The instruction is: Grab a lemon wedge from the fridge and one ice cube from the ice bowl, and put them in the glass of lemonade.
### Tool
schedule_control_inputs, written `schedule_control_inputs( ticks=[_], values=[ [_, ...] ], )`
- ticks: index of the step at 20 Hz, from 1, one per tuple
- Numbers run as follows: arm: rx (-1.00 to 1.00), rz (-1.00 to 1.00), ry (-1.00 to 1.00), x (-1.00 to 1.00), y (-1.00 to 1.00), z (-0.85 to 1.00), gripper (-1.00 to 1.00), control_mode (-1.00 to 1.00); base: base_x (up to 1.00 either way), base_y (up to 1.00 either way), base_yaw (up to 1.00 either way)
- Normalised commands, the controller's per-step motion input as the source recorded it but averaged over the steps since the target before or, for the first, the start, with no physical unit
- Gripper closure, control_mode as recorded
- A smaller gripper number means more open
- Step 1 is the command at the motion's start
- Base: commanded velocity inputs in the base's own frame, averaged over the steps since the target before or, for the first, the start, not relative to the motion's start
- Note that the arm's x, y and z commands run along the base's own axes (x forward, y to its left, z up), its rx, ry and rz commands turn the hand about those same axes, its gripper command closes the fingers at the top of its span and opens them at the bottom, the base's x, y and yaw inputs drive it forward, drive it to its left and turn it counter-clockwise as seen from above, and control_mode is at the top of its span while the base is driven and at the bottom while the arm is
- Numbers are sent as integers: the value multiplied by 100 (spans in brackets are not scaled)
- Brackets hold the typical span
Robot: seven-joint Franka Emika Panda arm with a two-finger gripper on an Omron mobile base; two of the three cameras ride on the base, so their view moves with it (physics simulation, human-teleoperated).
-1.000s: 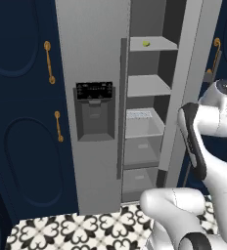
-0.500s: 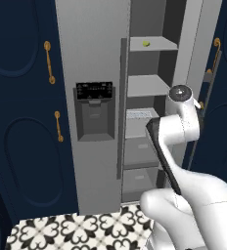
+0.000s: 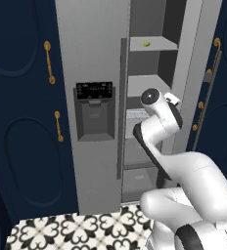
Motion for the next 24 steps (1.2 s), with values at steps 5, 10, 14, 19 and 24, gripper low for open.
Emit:
schedule_control_inputs(
  ticks=[5,10,14,19,24],
  values=[
    [-15,0,15,85,-2,0,-100,-100,0,0,0],
    [-14,-1,18,83,-32,0,-100,-100,0,0,0],
    [-14,0,22,79,-48,0,-100,-100,0,0,0],
    [-11,-1,22,43,-85,-1,-100,-100,0,0,0],
    [-2,-12,13,-42,-100,-13,-100,-100,0,0,0]
  ],
)
